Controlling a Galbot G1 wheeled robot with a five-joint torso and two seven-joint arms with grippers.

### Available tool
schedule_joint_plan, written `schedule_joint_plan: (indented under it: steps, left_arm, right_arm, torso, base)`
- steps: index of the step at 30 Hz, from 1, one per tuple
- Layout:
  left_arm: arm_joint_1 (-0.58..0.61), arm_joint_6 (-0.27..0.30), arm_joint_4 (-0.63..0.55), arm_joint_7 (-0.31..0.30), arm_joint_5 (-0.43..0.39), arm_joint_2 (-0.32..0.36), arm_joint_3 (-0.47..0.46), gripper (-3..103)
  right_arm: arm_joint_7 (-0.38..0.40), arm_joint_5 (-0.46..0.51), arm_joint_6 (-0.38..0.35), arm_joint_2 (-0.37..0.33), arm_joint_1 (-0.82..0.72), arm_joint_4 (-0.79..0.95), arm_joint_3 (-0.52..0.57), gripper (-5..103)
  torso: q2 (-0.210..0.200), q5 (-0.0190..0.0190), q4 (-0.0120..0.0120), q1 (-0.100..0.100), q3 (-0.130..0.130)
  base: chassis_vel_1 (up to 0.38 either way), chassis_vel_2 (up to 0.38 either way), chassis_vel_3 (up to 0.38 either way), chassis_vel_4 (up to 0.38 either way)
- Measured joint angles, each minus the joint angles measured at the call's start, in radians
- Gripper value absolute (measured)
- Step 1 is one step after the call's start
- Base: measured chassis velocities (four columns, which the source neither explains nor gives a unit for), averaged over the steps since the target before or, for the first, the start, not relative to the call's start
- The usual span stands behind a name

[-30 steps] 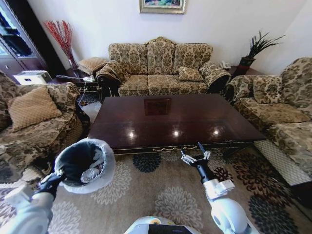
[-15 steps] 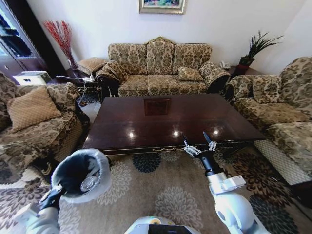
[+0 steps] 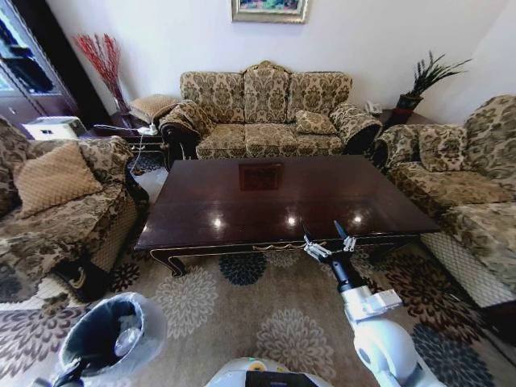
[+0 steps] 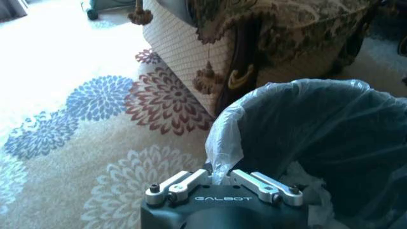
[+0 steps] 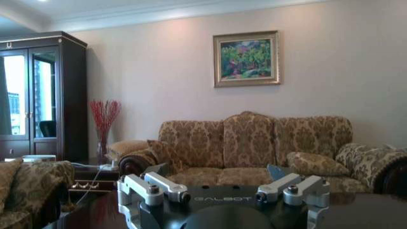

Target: Move to the front of the table and place the trash on the table into the trash bin.

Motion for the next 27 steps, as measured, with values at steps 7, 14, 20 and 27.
schedule_joint_plan:
  steps: [7,14,20,27]
  left_arm:
    - [-0.065,0.013,0.227,0.045,-0.035,0.055,0.041,0]
    - [-0.104,0.025,0.370,0.074,-0.056,0.089,0.068,0]
    - [-0.110,0.025,0.381,0.081,-0.057,0.093,0.071,0]
    - [-0.190,0.074,0.536,0.207,-0.003,0.104,0.165,0]
  right_arm:
    - [0.000,-0.002,-0.009,0.003,-0.020,-0.007,0.002,100]
    - [0.000,0.000,-0.010,-0.004,-0.027,-0.029,0.023,100]
    - [0.000,-0.002,-0.014,-0.007,-0.036,-0.055,0.023,100]
    - [0.000,0.002,-0.027,-0.018,-0.033,-0.056,0.032,100]
  torso:
    - [0.000,-0.0010,0.0002,0.000,0.000]
    - [0.000,-0.0016,0.0005,0.000,0.000]
    - [0.000,0.0001,0.0002,0.000,0.000]
    - [0.000,-0.0015,0.0001,0.000,0.000]
  base:
    - [0.000,0.000,0.000,0.000]
    - [0.000,0.000,0.000,0.000]
    - [0.000,0.000,0.000,0.000]
    - [0.000,0.000,0.000,0.000]
